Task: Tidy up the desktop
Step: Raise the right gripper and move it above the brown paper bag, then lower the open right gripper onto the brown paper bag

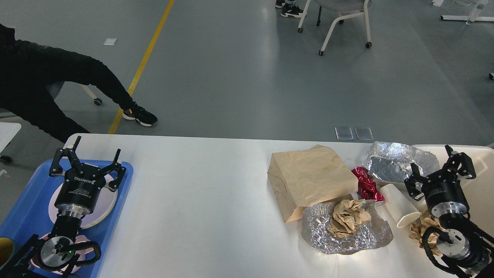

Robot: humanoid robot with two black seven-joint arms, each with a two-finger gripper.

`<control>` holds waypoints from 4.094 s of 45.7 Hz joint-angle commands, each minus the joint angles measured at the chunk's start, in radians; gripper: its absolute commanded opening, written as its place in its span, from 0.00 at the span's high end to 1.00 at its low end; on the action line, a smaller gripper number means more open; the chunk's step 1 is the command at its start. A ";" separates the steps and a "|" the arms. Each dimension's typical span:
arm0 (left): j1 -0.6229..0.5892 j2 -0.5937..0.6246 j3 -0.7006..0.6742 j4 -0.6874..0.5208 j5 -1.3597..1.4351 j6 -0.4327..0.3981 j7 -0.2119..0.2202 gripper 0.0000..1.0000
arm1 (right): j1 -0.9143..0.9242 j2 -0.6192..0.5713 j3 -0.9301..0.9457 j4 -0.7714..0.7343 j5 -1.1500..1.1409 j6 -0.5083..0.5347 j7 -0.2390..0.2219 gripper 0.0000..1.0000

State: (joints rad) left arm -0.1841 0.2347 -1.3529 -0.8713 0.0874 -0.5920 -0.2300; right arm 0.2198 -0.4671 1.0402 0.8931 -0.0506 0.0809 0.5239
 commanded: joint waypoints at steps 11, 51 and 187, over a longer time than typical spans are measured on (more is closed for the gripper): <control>0.000 0.000 0.000 0.000 0.000 0.001 0.001 0.04 | -0.045 0.030 0.003 0.020 0.011 0.059 0.002 0.00; 0.000 0.000 0.000 0.001 0.000 0.000 0.000 0.04 | 0.093 -0.131 -0.129 0.152 0.014 0.062 -0.028 0.00; -0.001 0.000 0.000 0.000 0.000 0.000 0.005 0.04 | 1.391 0.513 -1.838 0.086 -0.123 0.382 -0.785 0.00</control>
State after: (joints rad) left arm -0.1856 0.2348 -1.3525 -0.8712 0.0875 -0.5923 -0.2254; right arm 1.6865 -0.0065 -0.7975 1.0547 -0.1523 0.4853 -0.2611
